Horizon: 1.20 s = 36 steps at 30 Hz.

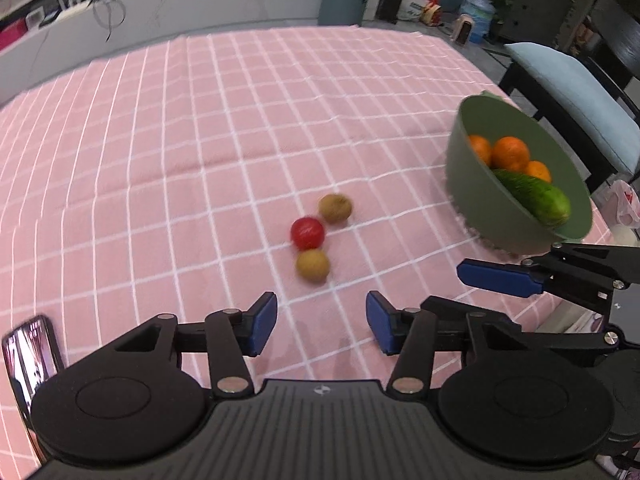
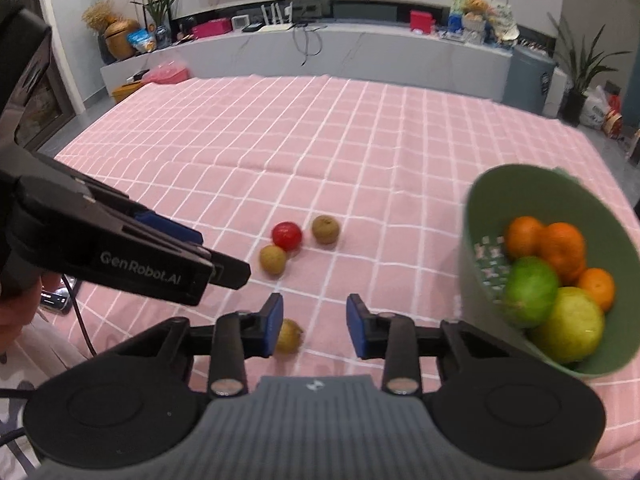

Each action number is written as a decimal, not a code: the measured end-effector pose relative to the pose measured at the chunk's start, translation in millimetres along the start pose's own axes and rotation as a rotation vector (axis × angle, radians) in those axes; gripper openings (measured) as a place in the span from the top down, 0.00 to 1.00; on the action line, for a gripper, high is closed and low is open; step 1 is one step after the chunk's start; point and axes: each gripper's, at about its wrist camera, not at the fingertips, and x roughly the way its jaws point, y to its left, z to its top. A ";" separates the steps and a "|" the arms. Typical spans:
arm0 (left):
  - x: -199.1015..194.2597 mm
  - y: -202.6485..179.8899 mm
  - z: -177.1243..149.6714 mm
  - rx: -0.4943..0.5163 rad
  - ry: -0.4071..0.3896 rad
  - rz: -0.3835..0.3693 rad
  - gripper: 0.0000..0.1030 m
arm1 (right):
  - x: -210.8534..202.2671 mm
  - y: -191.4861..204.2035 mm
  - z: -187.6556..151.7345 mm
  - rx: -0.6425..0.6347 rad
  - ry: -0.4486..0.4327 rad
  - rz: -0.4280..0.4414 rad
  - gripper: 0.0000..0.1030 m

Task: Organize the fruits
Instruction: 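Move both tools back to the remaining small fruits on the cloth, then close the right tool on a brown kiwi while the left tool grasps another kiwi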

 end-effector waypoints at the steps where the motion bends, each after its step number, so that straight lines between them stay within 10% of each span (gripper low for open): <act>1: 2.1 3.4 -2.6 -0.016 0.008 0.000 0.47 | 4.2 2.9 0.0 -0.002 0.006 0.005 0.70; 21: 17.4 25.8 -13.0 -0.178 -0.003 -0.099 0.58 | 53.4 7.8 -14.2 0.030 0.144 0.068 0.80; 36: 46.5 13.2 9.5 -0.140 -0.015 -0.033 0.57 | 43.4 -7.2 -2.3 0.068 0.066 0.017 0.80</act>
